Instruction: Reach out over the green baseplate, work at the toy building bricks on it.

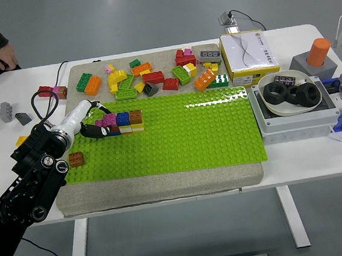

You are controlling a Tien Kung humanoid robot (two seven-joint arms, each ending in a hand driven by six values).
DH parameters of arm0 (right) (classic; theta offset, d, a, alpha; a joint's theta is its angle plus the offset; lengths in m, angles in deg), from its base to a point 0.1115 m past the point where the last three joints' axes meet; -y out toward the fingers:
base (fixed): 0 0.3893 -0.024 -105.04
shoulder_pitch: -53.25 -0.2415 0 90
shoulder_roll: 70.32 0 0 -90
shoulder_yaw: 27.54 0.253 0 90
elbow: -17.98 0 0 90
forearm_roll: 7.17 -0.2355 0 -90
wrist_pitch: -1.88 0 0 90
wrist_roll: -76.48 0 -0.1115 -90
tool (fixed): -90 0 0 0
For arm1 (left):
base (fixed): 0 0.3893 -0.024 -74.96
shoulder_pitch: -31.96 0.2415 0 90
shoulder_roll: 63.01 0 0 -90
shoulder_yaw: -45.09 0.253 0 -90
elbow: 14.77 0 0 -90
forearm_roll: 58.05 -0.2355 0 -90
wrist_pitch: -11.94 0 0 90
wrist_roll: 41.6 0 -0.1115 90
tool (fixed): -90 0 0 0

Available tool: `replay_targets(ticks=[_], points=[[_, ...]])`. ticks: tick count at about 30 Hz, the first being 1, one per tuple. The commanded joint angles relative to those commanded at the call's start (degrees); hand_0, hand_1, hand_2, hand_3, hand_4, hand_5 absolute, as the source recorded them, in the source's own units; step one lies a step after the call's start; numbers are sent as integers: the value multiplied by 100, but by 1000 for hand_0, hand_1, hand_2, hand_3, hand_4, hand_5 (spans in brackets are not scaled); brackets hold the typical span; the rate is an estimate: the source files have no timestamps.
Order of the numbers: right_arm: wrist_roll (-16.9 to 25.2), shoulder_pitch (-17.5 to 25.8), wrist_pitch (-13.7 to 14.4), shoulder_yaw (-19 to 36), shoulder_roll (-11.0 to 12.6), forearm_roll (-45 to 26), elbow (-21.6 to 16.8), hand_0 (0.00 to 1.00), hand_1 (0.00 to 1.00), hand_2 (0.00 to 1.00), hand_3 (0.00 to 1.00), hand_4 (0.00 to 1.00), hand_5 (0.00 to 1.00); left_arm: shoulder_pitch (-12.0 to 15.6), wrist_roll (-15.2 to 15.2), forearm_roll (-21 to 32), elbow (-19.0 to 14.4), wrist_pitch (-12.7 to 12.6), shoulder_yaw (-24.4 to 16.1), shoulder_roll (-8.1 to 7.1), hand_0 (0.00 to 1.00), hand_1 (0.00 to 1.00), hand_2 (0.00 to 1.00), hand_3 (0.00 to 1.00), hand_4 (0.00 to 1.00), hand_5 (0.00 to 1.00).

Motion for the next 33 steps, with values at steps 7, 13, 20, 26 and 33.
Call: replay_targets(ticks=[7, 13, 20, 26, 33], points=[[-1, 4, 2, 4, -2, -8, 0, 582, 557, 621, 647, 640, 731, 10, 30, 3, 31, -31, -17, 12, 998, 966, 954, 504, 583, 2], [-2, 20, -1, 3, -9, -37, 0, 588, 558, 621, 646, 640, 730, 9, 32, 0, 56, -12, -3, 4, 998, 966, 964, 596, 547, 2], [-4, 22, -2, 1, -9, -34, 0, 587, 558, 620, 646, 641, 731, 17, 46, 12, 68, -2, 13, 6, 998, 967, 972, 673, 592, 2], [-2, 17, -3, -14, -10, -41, 0, 588, 558, 620, 646, 640, 730, 15, 58, 27, 84, -12, 31, 6, 998, 967, 973, 710, 618, 2], [2, 14, -9, -18, -14, -34, 0, 590, 558, 620, 645, 640, 730, 14, 63, 29, 84, -5, 40, 11, 998, 970, 969, 738, 641, 2]])
